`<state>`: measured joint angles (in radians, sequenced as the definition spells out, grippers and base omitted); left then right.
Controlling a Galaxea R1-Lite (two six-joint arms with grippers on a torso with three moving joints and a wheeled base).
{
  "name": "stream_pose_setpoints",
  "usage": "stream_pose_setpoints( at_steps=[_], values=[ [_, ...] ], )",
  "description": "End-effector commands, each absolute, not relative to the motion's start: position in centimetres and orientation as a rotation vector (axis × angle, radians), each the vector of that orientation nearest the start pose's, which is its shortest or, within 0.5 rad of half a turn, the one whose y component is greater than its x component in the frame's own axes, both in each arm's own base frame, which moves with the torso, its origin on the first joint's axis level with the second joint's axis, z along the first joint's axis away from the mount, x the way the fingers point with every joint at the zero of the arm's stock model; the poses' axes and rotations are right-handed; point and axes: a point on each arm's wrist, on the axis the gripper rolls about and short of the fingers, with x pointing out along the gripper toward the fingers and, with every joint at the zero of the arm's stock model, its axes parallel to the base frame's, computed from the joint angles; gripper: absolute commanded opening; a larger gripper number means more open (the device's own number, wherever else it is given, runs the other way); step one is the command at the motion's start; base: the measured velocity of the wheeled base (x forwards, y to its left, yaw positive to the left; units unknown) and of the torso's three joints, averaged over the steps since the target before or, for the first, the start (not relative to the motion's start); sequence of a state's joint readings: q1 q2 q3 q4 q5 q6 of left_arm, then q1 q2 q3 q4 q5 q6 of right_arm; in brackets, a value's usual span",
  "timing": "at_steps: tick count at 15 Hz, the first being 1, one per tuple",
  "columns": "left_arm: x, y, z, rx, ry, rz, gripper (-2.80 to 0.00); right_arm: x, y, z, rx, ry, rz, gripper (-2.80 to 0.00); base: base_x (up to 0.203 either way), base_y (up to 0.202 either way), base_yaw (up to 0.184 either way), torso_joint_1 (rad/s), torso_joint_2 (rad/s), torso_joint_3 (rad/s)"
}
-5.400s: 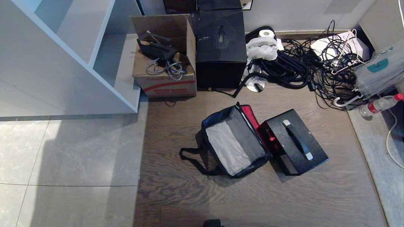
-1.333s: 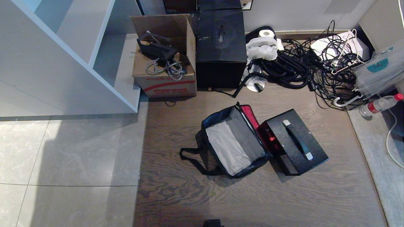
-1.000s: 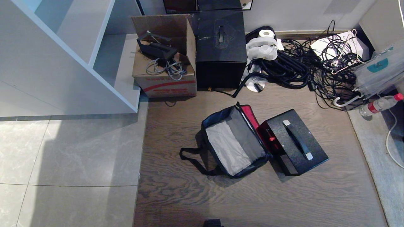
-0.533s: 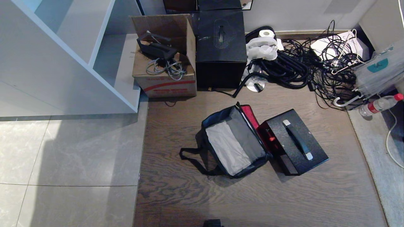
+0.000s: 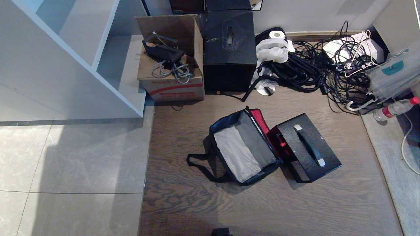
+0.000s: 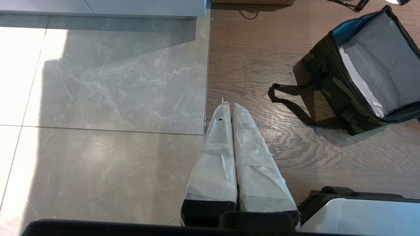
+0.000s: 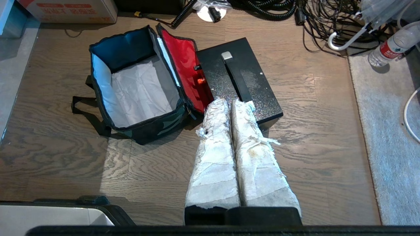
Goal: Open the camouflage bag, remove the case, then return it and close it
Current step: Grip the handle again
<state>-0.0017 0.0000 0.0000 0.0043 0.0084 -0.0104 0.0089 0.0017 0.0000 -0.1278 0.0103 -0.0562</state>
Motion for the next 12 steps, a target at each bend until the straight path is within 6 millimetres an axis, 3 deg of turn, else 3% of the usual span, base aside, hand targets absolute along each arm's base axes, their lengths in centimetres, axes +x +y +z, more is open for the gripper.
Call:
stream_pose_setpoints(
  at_steps=[1, 12],
  values=[
    [-2.28, 0.02, 7.5, -0.011, 0.005, 0.008, -2.8, -2.01, 0.01, 7.76, -0.057, -0.086, 0.017, -2.8, 0.0, 0.0, 0.0, 0.0, 0.0, 0.0],
    [-2.28, 0.02, 7.5, -0.011, 0.005, 0.008, -2.8, -2.01, 0.01, 7.76, -0.057, -0.086, 0.017, -2.8, 0.0, 0.0, 0.0, 0.0, 0.0, 0.0]
  ],
)
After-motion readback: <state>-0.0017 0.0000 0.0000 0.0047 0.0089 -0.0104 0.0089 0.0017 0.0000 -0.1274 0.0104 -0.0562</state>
